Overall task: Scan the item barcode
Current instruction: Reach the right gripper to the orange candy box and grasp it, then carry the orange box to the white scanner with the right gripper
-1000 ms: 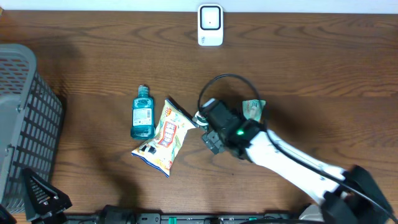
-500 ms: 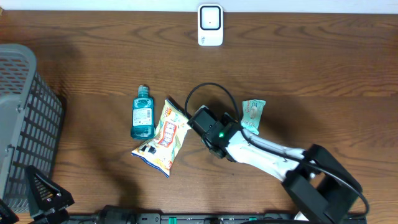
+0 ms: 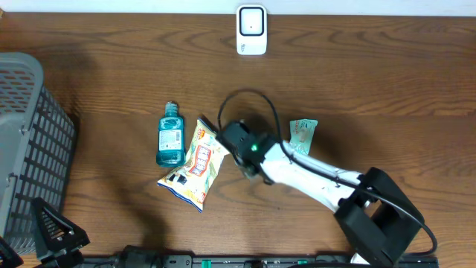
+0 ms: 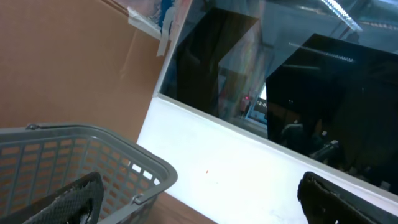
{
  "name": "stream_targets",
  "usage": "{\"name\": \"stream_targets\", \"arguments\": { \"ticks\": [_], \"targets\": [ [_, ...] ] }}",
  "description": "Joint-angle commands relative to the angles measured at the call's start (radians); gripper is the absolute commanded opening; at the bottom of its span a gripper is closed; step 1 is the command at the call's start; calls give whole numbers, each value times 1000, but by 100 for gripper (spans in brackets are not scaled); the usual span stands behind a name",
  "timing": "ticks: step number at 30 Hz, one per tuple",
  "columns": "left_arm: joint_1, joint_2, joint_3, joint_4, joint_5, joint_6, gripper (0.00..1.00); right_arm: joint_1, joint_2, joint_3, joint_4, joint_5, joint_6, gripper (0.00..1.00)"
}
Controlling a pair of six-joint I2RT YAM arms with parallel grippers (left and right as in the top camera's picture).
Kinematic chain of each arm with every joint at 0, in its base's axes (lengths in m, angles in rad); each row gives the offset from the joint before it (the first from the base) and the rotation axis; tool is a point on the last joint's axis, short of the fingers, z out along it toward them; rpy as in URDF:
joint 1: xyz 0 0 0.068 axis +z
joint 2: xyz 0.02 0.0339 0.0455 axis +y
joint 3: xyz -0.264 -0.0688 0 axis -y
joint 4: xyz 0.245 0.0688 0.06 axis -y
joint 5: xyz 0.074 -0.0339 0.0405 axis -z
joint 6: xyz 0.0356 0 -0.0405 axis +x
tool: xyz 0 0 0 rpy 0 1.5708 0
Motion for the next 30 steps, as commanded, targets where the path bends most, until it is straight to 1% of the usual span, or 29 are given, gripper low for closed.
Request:
{"name": "stream_targets", "arguments": {
  "ticks": [1,2,4,7,8,9,11,13,15,16,17,22,28,30],
  "targets": [
    [1,-2,-7,4,5,-5,98,-53,-44,171,-150,-60,490,1],
    [1,-2,-7,0,5,-5,98,-68,-46,209,-203,-103,602,1],
    [1,-2,-7,-4,5,-5,98,-87,-47,253,-238,-197,723,2],
    [1,-2,-7,-7,5,-5,98,-100,-47,279,-244,-379,814,2],
    [1,-2,-7,-7,5,-5,98,-103,-47,279,-245,-463,866,1],
    [1,-2,-7,-10,5,-5,98,-110,-47,279,-260,-548,960,1],
    [1,-2,-7,-16,6,-11,98,-124,-47,279,-301,-657,1110,1],
    [1,-2,-7,-29,6,-62,98,-138,-47,279,-335,-750,1244,1],
    [1,-2,-7,-44,8,-146,98,-149,-47,279,-335,-792,1332,1],
    [1,-2,-8,-56,24,-185,98,-153,-47,279,-334,-795,1356,1],
    [1,-2,-15,-71,90,-200,98,-158,-47,279,-334,-798,1384,1],
    [1,-2,-76,-85,243,-200,98,-172,-47,279,-335,-814,1372,1],
    [1,-2,-221,-13,253,-200,98,-174,-47,279,-335,-813,1277,1],
    [1,-2,-285,49,259,-200,98,-174,-47,279,-334,-811,1220,1]
  ]
}}
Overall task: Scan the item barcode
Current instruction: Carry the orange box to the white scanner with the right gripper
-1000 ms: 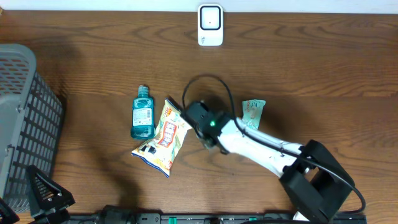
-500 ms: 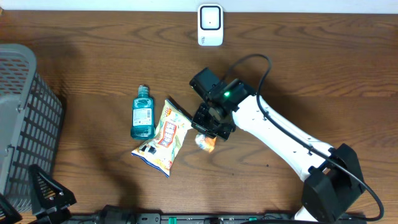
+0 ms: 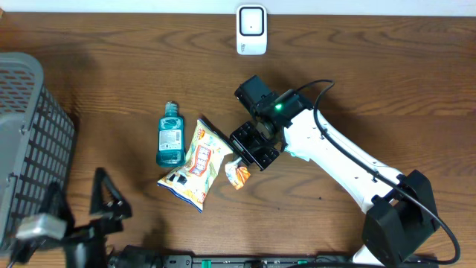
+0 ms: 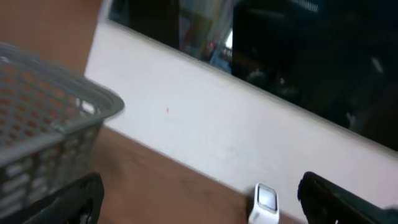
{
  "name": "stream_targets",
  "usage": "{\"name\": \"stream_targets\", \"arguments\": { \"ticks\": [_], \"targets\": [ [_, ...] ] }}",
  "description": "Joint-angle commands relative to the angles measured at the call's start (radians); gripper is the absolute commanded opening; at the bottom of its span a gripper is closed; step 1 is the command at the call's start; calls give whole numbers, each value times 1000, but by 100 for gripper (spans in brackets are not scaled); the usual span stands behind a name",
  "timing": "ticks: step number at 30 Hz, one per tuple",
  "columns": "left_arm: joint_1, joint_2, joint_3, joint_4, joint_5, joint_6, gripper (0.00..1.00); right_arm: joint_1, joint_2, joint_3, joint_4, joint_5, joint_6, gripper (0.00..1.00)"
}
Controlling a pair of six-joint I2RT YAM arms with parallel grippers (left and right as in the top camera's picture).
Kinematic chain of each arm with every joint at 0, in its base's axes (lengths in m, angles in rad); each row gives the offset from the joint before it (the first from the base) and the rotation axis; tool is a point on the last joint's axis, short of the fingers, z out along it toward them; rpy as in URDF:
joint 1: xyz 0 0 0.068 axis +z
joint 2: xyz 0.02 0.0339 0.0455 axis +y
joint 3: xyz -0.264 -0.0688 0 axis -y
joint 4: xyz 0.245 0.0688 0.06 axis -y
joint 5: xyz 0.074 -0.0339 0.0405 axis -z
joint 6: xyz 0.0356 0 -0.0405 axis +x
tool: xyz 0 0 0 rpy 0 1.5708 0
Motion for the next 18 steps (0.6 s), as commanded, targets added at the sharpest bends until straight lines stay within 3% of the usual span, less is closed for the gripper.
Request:
{"name": "stream_targets", "arguments": {
  "ticks": [1,7,13,18],
  "targets": [
    [1,-2,-93,84,38,-13,98,-8,-8,7,-1,-16,-90,1],
    [1,-2,-334,354,38,-5,98,-13,-8,7,-14,-13,-162,1],
    [1,-2,-486,391,39,-20,98,-15,-8,7,-24,-25,-161,1],
    [1,0,-562,390,39,-35,98,-36,-8,7,-24,-195,-155,1]
  ]
}}
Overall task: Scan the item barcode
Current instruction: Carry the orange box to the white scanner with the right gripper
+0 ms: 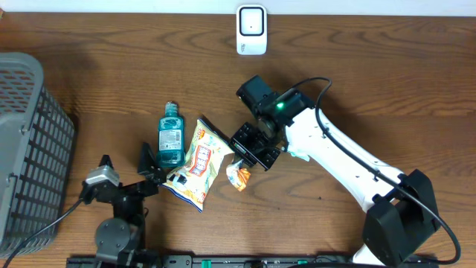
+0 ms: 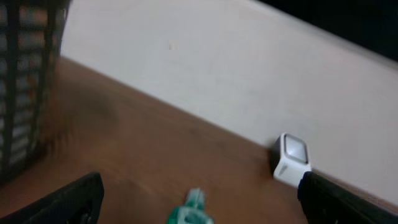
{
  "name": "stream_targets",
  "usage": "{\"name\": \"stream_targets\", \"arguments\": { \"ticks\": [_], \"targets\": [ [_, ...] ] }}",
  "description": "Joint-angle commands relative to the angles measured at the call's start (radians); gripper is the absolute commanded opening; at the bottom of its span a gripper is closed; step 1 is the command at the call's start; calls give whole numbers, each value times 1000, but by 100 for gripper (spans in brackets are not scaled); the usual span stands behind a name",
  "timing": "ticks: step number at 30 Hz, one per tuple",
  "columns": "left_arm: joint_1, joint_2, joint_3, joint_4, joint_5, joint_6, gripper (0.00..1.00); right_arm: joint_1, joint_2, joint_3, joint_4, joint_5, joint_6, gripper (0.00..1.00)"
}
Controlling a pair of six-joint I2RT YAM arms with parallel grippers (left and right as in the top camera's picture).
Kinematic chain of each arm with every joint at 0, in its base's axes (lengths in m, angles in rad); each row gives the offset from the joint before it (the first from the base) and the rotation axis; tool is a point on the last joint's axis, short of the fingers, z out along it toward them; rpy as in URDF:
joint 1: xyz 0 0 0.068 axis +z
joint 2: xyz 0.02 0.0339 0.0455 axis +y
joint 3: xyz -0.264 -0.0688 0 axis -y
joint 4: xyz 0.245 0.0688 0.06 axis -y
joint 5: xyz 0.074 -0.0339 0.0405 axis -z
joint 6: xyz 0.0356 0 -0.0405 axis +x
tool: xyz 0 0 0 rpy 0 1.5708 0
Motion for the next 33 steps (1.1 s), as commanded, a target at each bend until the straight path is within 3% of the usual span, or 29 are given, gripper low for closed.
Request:
{"name": "stream_targets", "arguments": {
  "ticks": [1,9,15,17,18,19,24,29,33],
  "targets": [
    [1,-1,-46,9,10,-14,98,-25,-7,7,-2,-159,2,1],
    [1,-1,-97,-74,13,-14,98,-34,-7,7,4,-193,163,1],
    [1,0,-97,-128,13,-13,97,-63,-7,7,7,-156,162,2],
    [1,0,-97,-128,13,-13,98,-79,-7,7,16,-151,107,1],
    [1,0,-97,-129,13,-13,98,-95,-7,7,26,-120,6,1],
    [1,0,-97,-129,13,-13,98,-111,-7,7,49,-41,-90,1],
    [1,0,-97,-129,13,-13,98,-121,-7,7,166,339,-280,1],
    [1,0,-97,-129,13,-13,98,-102,-6,7,325,665,-376,1],
    [1,0,-97,-129,13,-13,98,-97,-3,7,449,815,-502,1]
  ]
}}
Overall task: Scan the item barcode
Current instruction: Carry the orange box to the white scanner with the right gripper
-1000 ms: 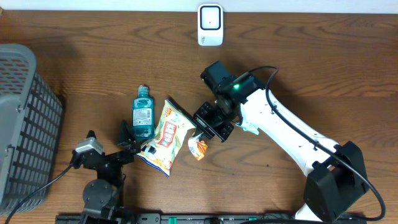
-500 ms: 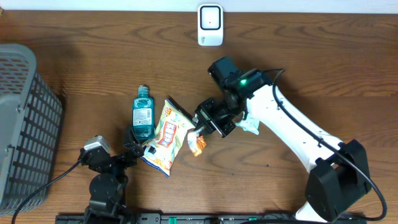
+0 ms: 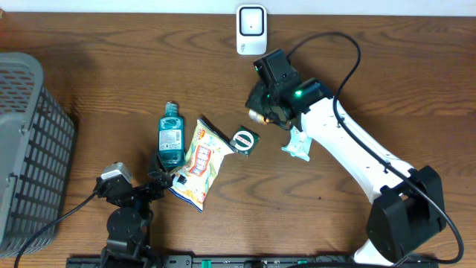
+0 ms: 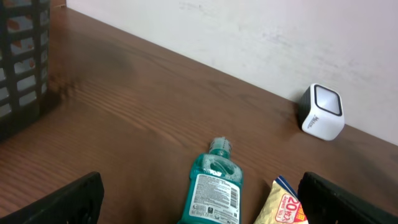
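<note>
The white scanner (image 3: 251, 30) stands at the table's far edge, also seen as a scanner (image 4: 322, 112) in the left wrist view. My right gripper (image 3: 248, 134) points down-left below it, seemingly shut on a small packet (image 3: 243, 140) that shows a dark face with a green circle. A teal mouthwash bottle (image 3: 170, 138) lies left of a yellow snack bag (image 3: 197, 164). My left gripper (image 4: 199, 214) is open, with the bottle (image 4: 211, 186) lying just ahead between its fingers and the bag (image 4: 286, 202) at its right finger.
A grey mesh basket (image 3: 30, 149) fills the left edge, and the basket (image 4: 22, 56) also shows in the left wrist view. A small teal packet (image 3: 297, 143) lies under the right arm. The left arm's base (image 3: 123, 216) sits at the near edge.
My right gripper has moved from beside the snack bag up towards the scanner, and the packet now shows a dark face. The left wrist view has tipped down onto the bottle and bag.
First my right gripper was low at the snack bag's right edge, with the left arm folded at the front-left corner. Then the right gripper held a small orange packet beside the bag, and the left arm came in behind the bottle. Now the packet is nearer the scanner.
</note>
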{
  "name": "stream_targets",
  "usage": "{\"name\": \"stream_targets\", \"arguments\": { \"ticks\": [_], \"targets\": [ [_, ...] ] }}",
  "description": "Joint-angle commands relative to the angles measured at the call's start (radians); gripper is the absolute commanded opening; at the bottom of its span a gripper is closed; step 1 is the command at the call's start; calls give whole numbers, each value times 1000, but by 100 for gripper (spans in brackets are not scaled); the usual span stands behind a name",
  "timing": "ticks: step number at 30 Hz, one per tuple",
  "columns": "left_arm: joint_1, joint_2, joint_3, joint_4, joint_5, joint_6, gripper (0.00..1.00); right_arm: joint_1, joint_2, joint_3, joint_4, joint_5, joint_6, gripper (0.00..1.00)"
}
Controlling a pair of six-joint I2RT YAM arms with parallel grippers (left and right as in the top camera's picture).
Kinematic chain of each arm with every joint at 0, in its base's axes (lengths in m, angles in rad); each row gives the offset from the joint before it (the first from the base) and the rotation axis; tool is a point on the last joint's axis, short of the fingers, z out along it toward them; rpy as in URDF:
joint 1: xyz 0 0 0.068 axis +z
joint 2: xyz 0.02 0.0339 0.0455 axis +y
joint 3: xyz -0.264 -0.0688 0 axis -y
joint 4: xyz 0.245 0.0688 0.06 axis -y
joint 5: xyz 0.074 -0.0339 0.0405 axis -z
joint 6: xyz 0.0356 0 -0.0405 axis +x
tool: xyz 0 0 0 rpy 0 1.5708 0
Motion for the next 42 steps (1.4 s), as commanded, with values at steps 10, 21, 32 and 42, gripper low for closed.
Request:
{"name": "stream_targets", "arguments": {
  "ticks": [10,21,32,42],
  "targets": [
    [1,-1,-16,-29,1,-9,98,11,132,6,573,326,-431,1],
    [1,-1,-16,-29,2,-9,98,-16,465,26,1427,325,-839,1],
    [1,-1,-16,-29,2,-9,98,-93,695,340,1347,309,-870,1],
    [1,-1,-16,-29,2,-9,98,-101,723,376,1260,266,-870,1]
  ]
}}
